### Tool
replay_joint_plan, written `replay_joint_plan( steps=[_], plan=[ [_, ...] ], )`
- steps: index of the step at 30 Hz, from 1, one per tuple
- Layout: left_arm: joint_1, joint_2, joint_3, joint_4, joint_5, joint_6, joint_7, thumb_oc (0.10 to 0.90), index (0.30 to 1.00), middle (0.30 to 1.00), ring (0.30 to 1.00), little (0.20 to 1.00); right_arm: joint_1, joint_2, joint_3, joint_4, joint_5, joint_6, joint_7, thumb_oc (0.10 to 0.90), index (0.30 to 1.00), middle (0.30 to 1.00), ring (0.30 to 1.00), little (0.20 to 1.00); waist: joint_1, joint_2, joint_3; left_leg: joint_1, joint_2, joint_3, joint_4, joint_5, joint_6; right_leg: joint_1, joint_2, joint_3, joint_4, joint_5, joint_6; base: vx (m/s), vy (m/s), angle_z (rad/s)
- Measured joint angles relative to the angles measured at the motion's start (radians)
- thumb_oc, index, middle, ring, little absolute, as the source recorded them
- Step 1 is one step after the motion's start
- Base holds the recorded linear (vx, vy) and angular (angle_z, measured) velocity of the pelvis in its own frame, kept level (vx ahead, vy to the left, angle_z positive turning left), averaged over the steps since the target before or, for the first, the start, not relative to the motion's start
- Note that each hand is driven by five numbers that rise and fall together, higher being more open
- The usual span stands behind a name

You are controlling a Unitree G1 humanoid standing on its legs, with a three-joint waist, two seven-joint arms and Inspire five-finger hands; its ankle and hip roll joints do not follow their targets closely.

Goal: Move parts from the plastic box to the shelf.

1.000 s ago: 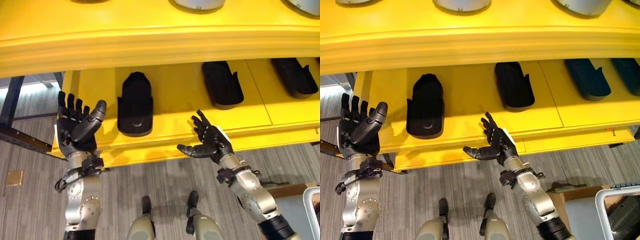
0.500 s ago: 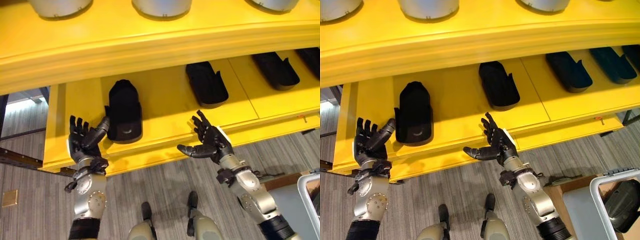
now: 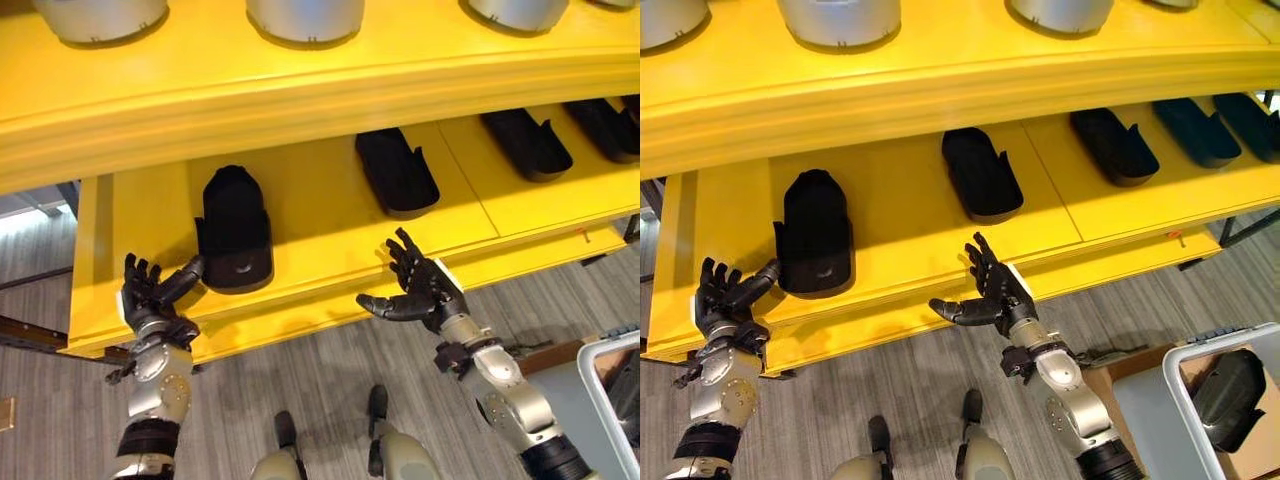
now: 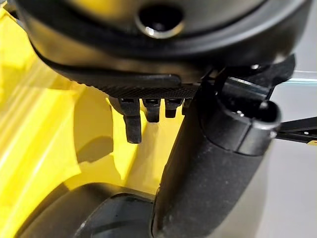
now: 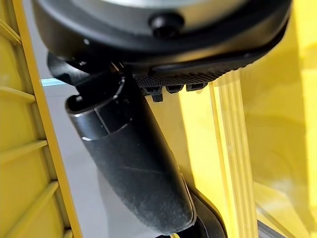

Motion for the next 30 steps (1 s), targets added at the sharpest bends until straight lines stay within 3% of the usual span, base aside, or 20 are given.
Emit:
replay_joint_plan(
  steps=[30],
  plan=[
    [-0.146, 0.081, -0.072, 0.135, 0.002, 0.000, 0.020, 0.900, 1.000, 1.000, 1.000, 1.000, 0.072, -0.001, 0.005, 0.001, 0.020, -0.026, -0.001, 0.900, 1.000, 1.000, 1.000, 1.000, -0.032, -0.011, -0.003, 0.000, -0.004, 0.031, -0.010, -0.005, 0.000, -0.023, 0.002, 0.034, -0.001, 0.002, 0.006, 0.00, 0.006, -0.03]
  ],
)
